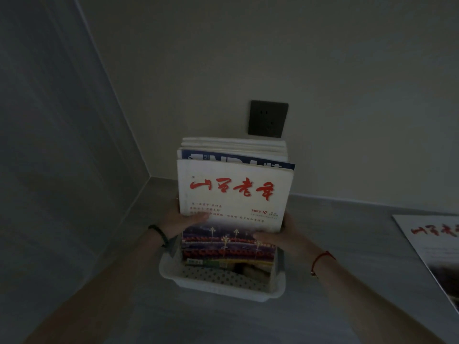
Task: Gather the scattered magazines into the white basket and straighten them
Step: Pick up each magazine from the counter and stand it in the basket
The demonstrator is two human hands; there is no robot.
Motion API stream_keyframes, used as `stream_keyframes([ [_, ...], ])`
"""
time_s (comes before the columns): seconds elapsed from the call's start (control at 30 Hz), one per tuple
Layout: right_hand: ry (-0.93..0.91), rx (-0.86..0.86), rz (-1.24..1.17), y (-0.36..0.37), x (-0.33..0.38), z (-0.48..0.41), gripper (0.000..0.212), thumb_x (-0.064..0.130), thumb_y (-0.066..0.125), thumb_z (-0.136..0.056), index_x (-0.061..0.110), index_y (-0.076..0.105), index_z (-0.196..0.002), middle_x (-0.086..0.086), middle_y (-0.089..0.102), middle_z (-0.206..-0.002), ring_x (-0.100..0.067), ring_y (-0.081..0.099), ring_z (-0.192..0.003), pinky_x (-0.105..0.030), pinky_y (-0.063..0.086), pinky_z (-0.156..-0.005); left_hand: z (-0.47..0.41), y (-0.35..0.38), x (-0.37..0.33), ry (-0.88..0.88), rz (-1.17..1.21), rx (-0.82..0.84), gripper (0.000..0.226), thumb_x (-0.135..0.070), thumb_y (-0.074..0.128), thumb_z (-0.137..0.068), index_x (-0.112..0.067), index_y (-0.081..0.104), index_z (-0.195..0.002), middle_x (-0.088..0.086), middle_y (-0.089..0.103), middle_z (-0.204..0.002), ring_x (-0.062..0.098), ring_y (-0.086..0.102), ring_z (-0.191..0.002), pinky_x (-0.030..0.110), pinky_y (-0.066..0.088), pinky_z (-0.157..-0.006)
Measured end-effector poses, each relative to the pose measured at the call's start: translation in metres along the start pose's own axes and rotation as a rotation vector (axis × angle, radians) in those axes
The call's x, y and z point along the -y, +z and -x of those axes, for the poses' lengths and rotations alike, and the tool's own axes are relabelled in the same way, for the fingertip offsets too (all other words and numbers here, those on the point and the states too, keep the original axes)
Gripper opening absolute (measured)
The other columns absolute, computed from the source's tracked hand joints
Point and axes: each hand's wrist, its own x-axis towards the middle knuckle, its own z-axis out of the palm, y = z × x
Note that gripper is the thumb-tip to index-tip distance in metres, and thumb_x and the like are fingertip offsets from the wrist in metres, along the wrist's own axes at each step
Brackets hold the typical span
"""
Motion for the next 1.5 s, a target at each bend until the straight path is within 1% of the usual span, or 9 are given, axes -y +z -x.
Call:
stream_keyframes([
  [0.23,0.029,-0.019,0.006,-0.002,0.000,0.005,0.085,0.005,0.081,-0.062,0.014,0.033,-0.133,-0.006,0.054,-0.128,-0.021,0.051,-0.121,-0.048,0.053,-0.089,0.006,0.002,0.006,0.039,0.007,-0.040,0.057,-0.004,0.074,-0.068,-0.024,0.048,-0.114,-0.020,0.060,-0.094,-0.010,0.063,-0.081,0.005,0.050,-0.052],
  [0.37,0.067,-0.012,-0.009,-0.003,-0.002,0.006,0.089,0.009,0.082,-0.061,0.017,0.031,-0.133,0.003,0.053,-0.121,-0.013,0.053,-0.111,-0.028,0.059,-0.073,0.016,-0.001,0.004,-0.021,0.056,-0.050,0.112,-0.052,0.083,-0.037,-0.029,0.030,-0.132,-0.014,0.056,-0.113,0.007,0.055,-0.101,0.027,0.054,-0.078],
  [0.5,0.089,-0.001,-0.060,-0.005,-0.006,0.009,0.074,0.015,0.082,-0.063,0.040,0.034,-0.113,0.019,0.048,-0.108,-0.005,0.048,-0.102,-0.012,0.054,-0.060,0.022,0.002,-0.003,0.031,0.041,-0.279,0.092,-0.022,0.074,-0.070,-0.027,0.017,-0.142,-0.005,0.030,-0.146,0.009,0.031,-0.126,0.035,0.030,-0.104],
  [0.6,0.095,-0.016,-0.036,-0.006,-0.008,0.012,0.077,0.022,0.082,-0.063,0.041,0.033,-0.120,0.018,0.047,-0.115,-0.013,0.044,-0.117,-0.029,0.053,-0.084,0.029,0.012,-0.021,0.158,0.112,-0.352,0.085,-0.008,0.069,-0.075,-0.029,0.021,-0.141,-0.005,0.028,-0.148,0.013,0.032,-0.133,0.044,0.030,-0.111],
  [0.73,0.103,-0.078,-0.020,-0.020,-0.004,0.026,0.097,0.029,0.082,-0.064,0.029,0.022,-0.140,0.002,0.039,-0.139,-0.016,0.035,-0.129,-0.031,0.039,-0.098,0.033,0.046,-0.053,0.377,-0.139,-0.383,0.082,-0.006,0.069,-0.074,-0.017,0.023,-0.141,-0.011,0.039,-0.135,-0.026,0.035,-0.111,-0.006,0.033,-0.090],
  [0.83,0.067,-0.198,-0.010,-0.049,-0.003,0.048,0.086,0.016,0.078,-0.070,0.023,0.028,-0.139,-0.006,0.041,-0.140,-0.013,0.039,-0.123,-0.011,0.042,-0.083,0.035,0.098,-0.077,0.427,-0.211,-0.285,0.080,-0.011,0.070,-0.075,-0.020,0.025,-0.140,-0.017,0.032,-0.132,-0.016,0.032,-0.115,-0.005,0.028,-0.089],
  [0.93,0.068,-0.278,0.044,-0.098,-0.010,0.084,0.079,0.012,0.076,-0.073,0.020,0.031,-0.137,-0.008,0.042,-0.138,-0.012,0.040,-0.120,-0.022,0.034,-0.093,0.033,0.168,-0.088,0.450,-0.272,-0.094,0.076,-0.018,0.069,-0.077,-0.015,0.027,-0.140,-0.014,0.029,-0.136,0.001,0.029,-0.126,0.006,0.022,-0.101],
  [1.37,0.340,-0.382,0.277,-0.320,-0.120,0.255,0.086,0.024,0.075,-0.074,0.018,0.023,-0.142,0.005,0.041,-0.127,-0.009,0.040,-0.119,-0.025,0.035,-0.097,0.029,0.494,-0.049,-0.354,0.073,0.411,0.068,-0.019,0.057,-0.087,-0.003,0.018,-0.141,0.013,0.024,-0.150,0.026,0.029,-0.137,0.028,0.032,-0.103],
  [1.5,0.362,-0.281,0.435,-0.348,-0.163,0.276,0.087,0.035,0.072,-0.076,0.023,0.019,-0.145,0.006,0.025,-0.149,-0.009,0.027,-0.134,-0.017,0.025,-0.103,0.035,0.553,-0.039,-0.398,0.087,0.360,0.018,-0.010,0.056,-0.087,-0.004,0.055,-0.104,0.018,0.050,-0.123,0.012,0.063,-0.092,0.013,0.050,-0.075],
])
